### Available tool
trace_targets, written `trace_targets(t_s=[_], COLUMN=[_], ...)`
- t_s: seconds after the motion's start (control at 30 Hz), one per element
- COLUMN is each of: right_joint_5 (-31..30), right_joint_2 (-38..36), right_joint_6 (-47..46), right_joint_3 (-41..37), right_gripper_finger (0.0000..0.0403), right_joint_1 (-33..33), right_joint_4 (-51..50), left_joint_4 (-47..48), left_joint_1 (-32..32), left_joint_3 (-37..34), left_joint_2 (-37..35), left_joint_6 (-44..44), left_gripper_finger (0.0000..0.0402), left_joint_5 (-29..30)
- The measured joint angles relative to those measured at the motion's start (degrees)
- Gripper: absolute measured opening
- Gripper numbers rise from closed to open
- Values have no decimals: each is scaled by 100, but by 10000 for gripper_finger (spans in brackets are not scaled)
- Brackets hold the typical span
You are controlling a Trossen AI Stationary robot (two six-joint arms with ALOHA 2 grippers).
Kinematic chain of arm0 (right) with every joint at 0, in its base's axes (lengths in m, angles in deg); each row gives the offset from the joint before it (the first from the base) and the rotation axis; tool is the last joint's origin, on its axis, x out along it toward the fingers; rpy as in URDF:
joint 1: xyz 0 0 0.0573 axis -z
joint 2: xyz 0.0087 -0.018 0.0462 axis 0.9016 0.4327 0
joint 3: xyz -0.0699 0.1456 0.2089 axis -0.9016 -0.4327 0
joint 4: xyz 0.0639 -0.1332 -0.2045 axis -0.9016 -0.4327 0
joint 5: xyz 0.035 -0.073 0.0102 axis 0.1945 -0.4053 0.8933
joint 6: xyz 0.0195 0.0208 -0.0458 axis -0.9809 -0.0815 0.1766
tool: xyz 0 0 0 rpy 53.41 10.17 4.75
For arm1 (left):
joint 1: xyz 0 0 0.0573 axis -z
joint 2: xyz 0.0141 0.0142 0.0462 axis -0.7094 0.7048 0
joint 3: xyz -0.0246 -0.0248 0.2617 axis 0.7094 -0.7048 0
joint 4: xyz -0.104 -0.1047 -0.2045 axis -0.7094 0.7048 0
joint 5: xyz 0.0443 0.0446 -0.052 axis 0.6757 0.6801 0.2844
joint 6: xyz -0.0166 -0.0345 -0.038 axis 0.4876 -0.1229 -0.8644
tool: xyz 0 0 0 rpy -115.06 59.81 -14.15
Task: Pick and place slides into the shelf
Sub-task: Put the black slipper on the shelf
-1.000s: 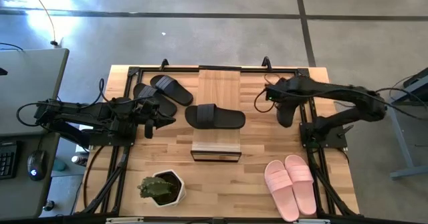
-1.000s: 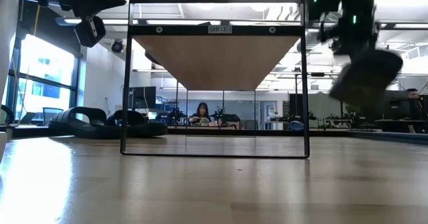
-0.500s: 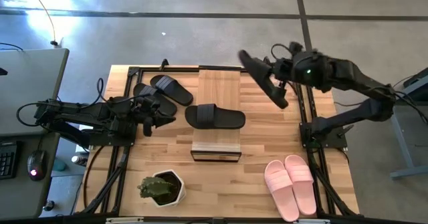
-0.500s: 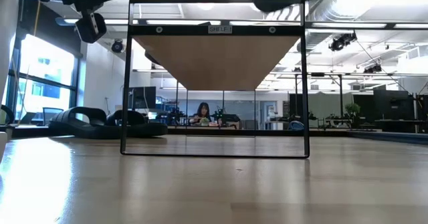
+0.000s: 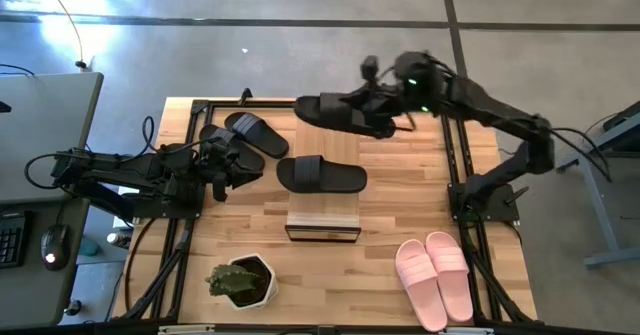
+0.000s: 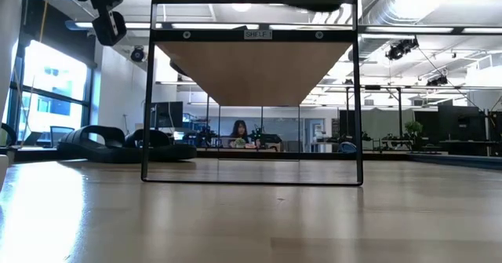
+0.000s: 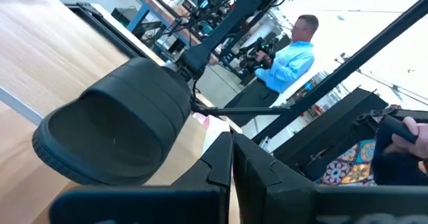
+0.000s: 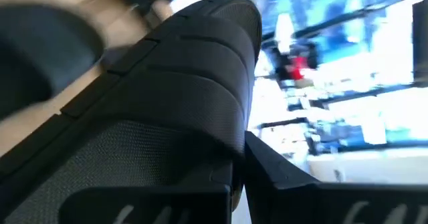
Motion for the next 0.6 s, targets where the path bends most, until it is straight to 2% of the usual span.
trace_targets(t_s=[0.1,0.27,0.6], right_joint_5=[280,222,56], right_joint_2=[351,834,1690], right_joint_6=[444,1221,1629], right_joint_3=[116,77,70], right_gripper_finger=[0,0,0], right_joint_1=[158,157,157], right_joint_4=[-181,-224,64], left_joint_4=[8,23,35], left_joint_1=[1,1,0], left_joint_3=[0,0,0], left_joint_2=[1,0,0], left_joint_6=[-121,-153,-157], left_gripper_finger=[3,3,3], left_joint_5=[0,0,111])
